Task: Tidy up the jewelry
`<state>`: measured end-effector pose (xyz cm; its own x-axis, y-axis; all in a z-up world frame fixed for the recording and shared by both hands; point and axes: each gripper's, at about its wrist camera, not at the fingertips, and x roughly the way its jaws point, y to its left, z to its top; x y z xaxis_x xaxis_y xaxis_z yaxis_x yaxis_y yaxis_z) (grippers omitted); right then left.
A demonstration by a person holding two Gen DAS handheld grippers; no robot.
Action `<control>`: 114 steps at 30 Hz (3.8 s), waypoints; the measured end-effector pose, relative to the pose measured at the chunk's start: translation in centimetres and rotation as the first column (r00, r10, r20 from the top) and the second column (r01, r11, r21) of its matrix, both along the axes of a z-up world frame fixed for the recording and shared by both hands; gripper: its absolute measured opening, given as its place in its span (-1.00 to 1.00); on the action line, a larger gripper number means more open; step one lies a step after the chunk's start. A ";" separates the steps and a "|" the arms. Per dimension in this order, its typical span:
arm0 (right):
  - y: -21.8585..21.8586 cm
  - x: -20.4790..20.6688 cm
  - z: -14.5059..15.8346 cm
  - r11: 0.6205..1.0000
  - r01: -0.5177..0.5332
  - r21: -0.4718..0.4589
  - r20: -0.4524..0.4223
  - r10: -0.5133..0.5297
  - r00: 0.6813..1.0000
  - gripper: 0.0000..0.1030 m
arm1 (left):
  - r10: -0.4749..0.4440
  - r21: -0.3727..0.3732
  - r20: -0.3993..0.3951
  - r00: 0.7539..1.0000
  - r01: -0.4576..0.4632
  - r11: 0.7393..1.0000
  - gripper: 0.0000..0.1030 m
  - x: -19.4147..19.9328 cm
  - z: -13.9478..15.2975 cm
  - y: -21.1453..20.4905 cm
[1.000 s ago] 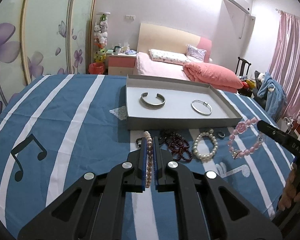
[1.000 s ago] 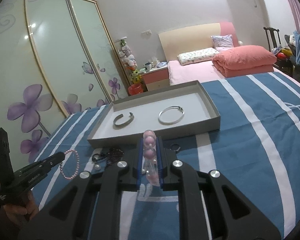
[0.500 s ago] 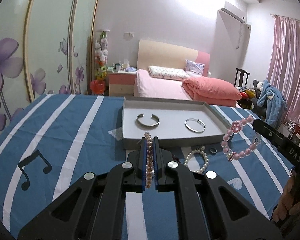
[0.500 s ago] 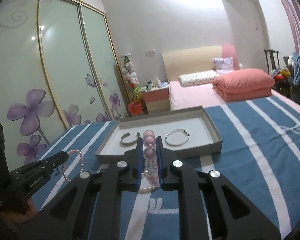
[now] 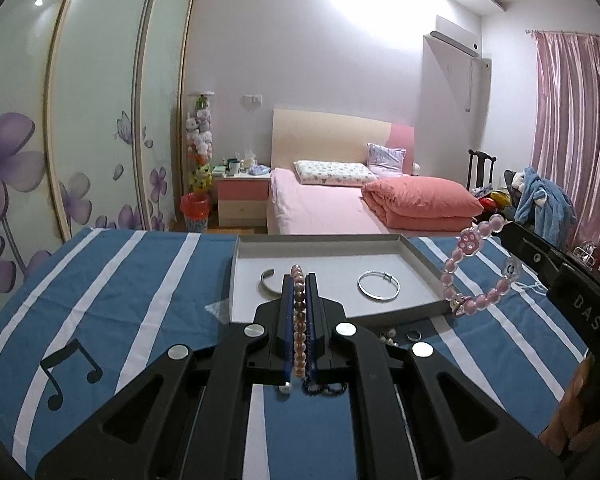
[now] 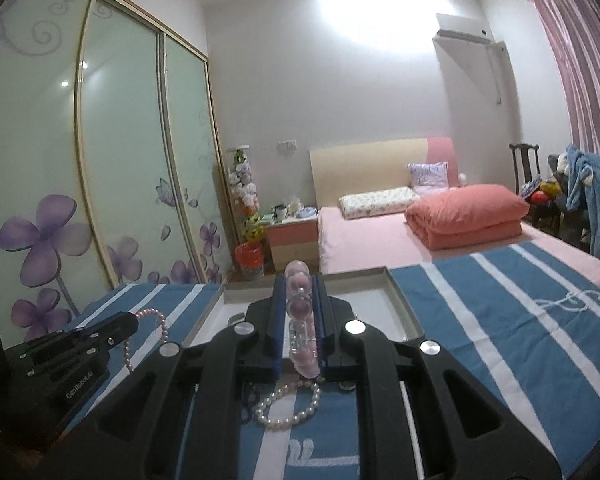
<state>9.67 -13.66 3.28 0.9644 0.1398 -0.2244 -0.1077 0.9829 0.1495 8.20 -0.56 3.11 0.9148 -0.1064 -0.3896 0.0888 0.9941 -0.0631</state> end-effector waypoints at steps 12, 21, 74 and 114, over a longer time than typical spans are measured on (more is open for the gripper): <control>0.1 0.7 0.5 1.000 0.013 -0.013 0.034 -0.013 0.999 -0.74 | 0.000 0.009 0.036 0.999 -0.001 1.000 -0.88 1.0 0.8 -0.6; -0.1 5.1 0.3 1.000 0.012 0.007 -0.002 -0.012 1.000 -0.74 | -0.013 -0.004 0.031 0.999 0.013 1.000 -0.88 4.9 0.7 -1.2; -2.6 10.4 -7.1 0.999 -0.023 0.048 -0.400 0.040 0.916 -0.37 | 0.052 -0.031 -0.190 0.980 -0.059 0.998 -0.83 6.9 -4.2 5.0; -0.7 9.4 -12.4 0.985 -0.096 -0.143 -0.590 -0.007 0.808 -0.80 | -0.054 0.171 -0.430 0.901 0.139 0.975 -0.50 8.3 -9.9 1.4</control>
<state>19.09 -14.35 -9.10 0.6350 0.0926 -0.7669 -0.0940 0.9947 0.0422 16.46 0.89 -6.78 0.6500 -0.0695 -0.7568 0.1928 0.9783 0.0757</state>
